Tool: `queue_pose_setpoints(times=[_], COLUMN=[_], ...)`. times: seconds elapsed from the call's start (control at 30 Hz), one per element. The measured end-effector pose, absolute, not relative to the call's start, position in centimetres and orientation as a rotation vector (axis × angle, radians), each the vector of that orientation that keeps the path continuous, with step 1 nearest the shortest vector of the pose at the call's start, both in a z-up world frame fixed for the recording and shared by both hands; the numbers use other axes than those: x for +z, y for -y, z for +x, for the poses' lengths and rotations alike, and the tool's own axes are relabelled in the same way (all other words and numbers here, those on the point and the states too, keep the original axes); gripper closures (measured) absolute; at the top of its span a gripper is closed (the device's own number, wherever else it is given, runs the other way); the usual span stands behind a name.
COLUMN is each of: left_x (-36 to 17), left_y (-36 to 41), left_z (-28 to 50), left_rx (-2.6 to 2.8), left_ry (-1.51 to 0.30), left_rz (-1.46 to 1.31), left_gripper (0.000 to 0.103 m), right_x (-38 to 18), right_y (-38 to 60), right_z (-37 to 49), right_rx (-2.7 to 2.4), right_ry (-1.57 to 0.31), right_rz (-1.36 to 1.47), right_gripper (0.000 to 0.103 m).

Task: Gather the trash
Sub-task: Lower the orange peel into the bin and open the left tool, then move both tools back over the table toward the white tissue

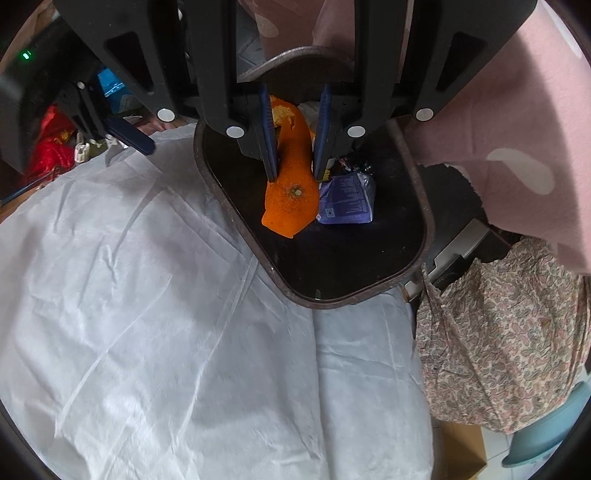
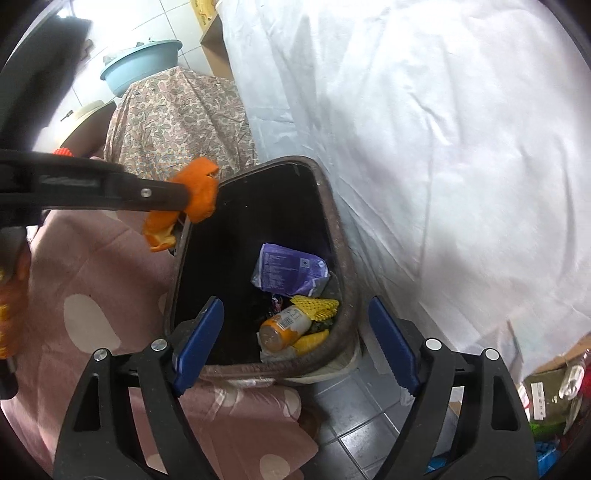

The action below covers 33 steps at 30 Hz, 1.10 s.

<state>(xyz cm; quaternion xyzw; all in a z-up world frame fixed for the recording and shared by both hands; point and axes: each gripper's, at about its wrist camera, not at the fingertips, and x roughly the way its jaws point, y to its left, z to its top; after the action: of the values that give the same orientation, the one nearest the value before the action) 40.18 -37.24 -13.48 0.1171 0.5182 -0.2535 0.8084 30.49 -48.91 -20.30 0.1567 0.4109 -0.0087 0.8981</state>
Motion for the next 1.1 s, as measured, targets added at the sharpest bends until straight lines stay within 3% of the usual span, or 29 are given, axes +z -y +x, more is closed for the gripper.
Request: queue_pose_setpoints(times=[0.07, 0.13, 0.43, 1.1], left_x=[-14.1, -14.3, -11.4, -5.3], left_y=[37.8, 38.1, 37.6, 27.5], left_z=[40.4, 40.5, 38.3, 31.1], left_rx=[-0.543, -0.528, -0.559, -0.631], left_ry=[-1.113, -1.11, -1.002, -0.843], left_rz=[0.271, 0.285, 0.275, 0.192], left_gripper=[0.072, 0.055, 0.038, 0.03], right_x=[-20.4, -20.3, -19.7, -14.5], right_y=[49.0, 48.9, 48.6, 43.3], right_z=[30.1, 29.8, 28.7, 27.4], right_rx=[-0.018, -0.022, -0.031, 0.094], right_ry=[-0.851, -0.848, -0.833, -0.766], right_rz=[0.327, 0.32, 0.276, 0.215], right_gripper=[0.022, 0.022, 0.022, 0.018])
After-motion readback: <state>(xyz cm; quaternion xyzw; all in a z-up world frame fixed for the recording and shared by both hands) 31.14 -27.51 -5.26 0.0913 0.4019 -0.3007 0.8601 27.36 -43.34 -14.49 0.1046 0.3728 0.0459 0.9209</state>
